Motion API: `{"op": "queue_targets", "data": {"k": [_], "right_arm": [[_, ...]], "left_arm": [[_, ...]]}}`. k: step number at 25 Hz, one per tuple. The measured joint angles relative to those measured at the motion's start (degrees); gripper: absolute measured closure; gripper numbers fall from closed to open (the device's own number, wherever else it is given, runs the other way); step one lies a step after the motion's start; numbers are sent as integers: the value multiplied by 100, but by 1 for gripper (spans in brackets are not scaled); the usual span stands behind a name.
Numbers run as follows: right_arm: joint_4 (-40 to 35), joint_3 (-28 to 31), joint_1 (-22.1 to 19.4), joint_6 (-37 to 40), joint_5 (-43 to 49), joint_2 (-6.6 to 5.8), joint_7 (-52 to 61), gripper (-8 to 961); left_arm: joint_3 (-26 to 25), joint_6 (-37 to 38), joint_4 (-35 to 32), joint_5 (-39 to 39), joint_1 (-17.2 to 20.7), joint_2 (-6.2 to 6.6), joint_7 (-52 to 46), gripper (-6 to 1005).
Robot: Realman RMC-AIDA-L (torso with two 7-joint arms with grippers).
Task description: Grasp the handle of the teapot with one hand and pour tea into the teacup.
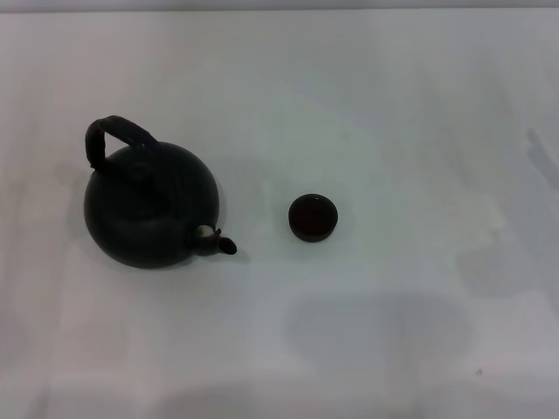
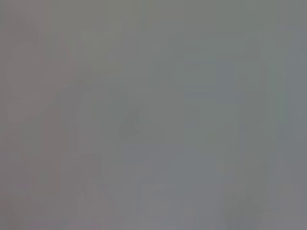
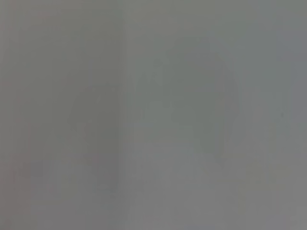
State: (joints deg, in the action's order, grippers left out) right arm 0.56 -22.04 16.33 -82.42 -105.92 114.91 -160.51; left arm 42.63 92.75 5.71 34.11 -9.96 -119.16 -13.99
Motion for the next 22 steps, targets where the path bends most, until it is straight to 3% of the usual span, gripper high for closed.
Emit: {"op": "queue_targets", "data": {"k": [22], "right_arm": [[68, -15, -17, 48, 22, 6, 171, 93]], "left_arm": [[7, 125, -8, 61, 4, -17, 143, 170]]}}
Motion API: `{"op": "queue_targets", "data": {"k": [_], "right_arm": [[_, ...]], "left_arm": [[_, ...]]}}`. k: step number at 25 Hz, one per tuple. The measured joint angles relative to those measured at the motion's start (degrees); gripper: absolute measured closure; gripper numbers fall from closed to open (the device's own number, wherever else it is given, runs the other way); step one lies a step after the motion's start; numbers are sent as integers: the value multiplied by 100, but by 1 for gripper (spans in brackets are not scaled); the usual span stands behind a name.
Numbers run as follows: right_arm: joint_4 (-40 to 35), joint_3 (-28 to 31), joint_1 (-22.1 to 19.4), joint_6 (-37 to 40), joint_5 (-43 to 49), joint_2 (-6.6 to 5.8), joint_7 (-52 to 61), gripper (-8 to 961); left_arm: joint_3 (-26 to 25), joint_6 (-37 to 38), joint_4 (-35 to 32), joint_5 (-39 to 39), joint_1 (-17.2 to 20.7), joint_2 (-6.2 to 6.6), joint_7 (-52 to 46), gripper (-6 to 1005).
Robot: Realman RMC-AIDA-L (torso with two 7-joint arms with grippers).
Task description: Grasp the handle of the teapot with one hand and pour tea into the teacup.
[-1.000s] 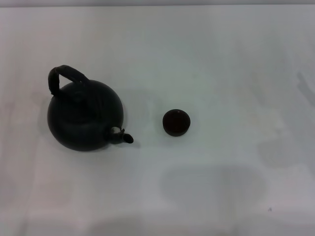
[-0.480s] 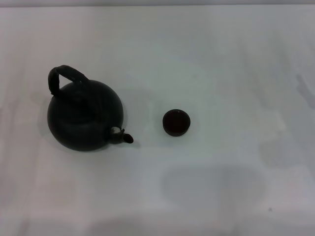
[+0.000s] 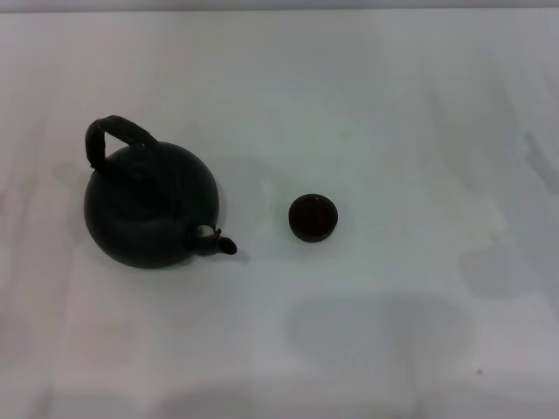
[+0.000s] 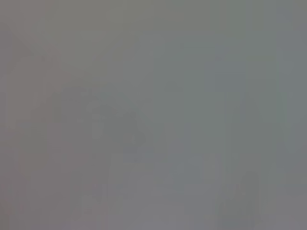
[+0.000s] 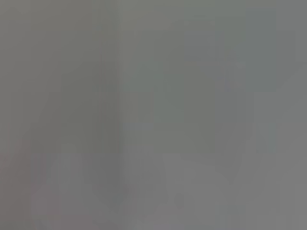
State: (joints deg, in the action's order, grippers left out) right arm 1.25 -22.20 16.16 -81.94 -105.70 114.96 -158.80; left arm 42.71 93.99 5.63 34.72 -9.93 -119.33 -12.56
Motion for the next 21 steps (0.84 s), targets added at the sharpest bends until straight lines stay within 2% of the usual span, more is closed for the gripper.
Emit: {"op": "queue_targets", "data": {"k": [21], "right_arm": [[-31, -55, -24, 126, 29, -13, 114, 93]], "left_arm": [[11, 7, 132, -1, -35, -18, -21, 170]]}}
